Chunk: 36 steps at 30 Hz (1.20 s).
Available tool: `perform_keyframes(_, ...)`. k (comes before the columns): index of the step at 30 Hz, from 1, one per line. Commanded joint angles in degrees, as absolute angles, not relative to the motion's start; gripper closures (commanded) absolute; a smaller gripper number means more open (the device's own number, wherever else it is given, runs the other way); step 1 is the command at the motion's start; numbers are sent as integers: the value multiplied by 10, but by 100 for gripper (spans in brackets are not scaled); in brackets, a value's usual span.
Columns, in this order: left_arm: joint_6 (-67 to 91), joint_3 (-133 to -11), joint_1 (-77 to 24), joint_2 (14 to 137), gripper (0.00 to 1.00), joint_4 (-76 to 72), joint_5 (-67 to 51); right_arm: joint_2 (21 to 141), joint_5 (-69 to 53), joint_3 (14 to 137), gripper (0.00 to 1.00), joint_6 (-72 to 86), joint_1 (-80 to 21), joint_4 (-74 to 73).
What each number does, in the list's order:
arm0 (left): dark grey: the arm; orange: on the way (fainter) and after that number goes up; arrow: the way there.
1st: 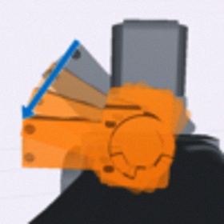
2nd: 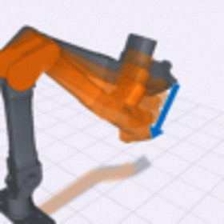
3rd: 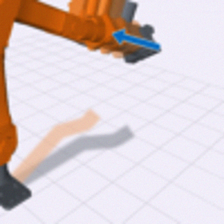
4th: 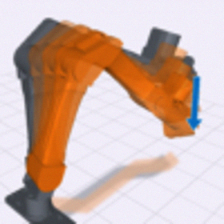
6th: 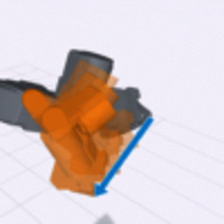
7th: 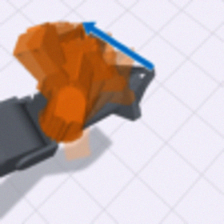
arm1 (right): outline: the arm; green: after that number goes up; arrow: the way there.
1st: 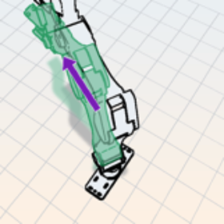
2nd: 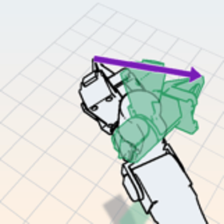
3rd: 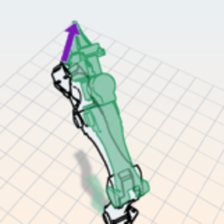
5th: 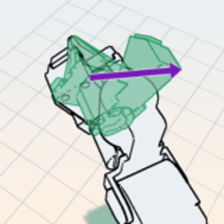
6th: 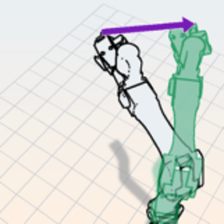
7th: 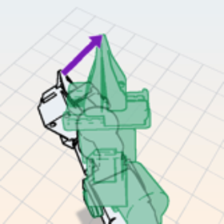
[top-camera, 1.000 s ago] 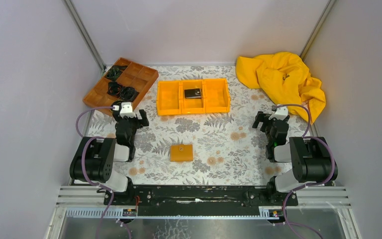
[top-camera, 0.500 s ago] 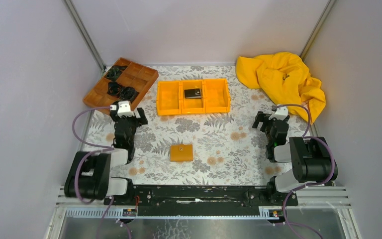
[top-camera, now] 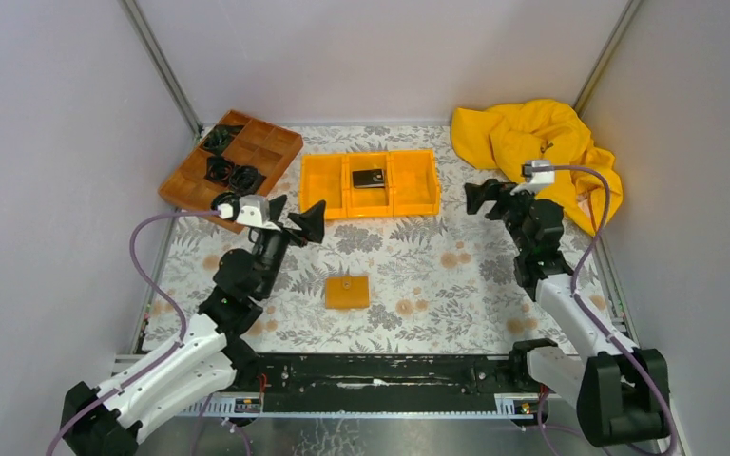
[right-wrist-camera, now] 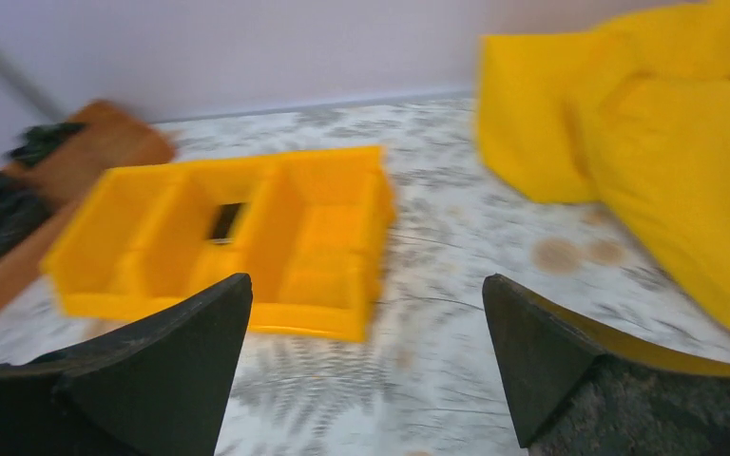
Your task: Take the credit cards out of the card holder
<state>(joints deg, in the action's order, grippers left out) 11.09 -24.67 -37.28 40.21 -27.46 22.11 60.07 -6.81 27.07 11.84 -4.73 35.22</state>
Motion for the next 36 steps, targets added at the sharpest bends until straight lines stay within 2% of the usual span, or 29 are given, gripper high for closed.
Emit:
perform_keyframes(1,124,-244,-413,452,0,-277,211,577,-115,342,1,144,-141,241)
perform_keyframes(5,110,-336,-464,564,0,-219,219,613,-9,427,0,178,-210,148)
perform_keyframes(7,92,-360,-508,615,0,-236,254,654,56,469,1,160,-242,80)
perform_keyframes(12,17,-452,-589,734,0,-247,357,695,152,466,1,152,-293,64)
perform_keyframes(13,15,-463,-593,747,0,-241,371,690,173,450,11,146,-299,77)
perform_keyframes(15,33,-443,-595,757,0,-267,422,673,221,412,59,151,-304,109)
perform_keyframes(17,46,-386,-595,748,0,-340,499,656,266,381,96,157,-303,126)
perform_keyframes(18,48,-356,-595,740,0,-390,546,650,290,372,99,159,-303,128)
perform_keyframes(21,102,-276,-594,699,0,-474,671,637,309,354,100,158,-304,133)
perform_keyframes(22,105,-263,-593,684,0,-482,674,636,307,350,100,157,-305,133)
perform_keyframes(23,89,-261,-590,670,0,-472,645,635,304,348,93,153,-306,133)
perform_keyframes(26,62,-296,-588,657,0,-381,547,640,299,337,50,148,-310,152)
perform_keyframes(27,75,-312,-586,664,0,-355,555,647,301,339,43,150,-310,153)
perform_keyframes(28,88,-324,-584,673,0,-334,579,658,303,342,42,152,-310,151)
perform_keyframes(29,98,-333,-580,684,0,-322,602,667,305,345,52,156,-310,147)
perform_keyframes(32,154,-369,-555,696,0,-237,606,690,310,355,91,171,-310,138)
perform_keyframes(33,167,-374,-546,694,0,-211,587,693,311,357,99,174,-310,133)
perform_keyframes(36,198,-378,-523,689,0,-182,542,684,315,343,100,176,-309,150)
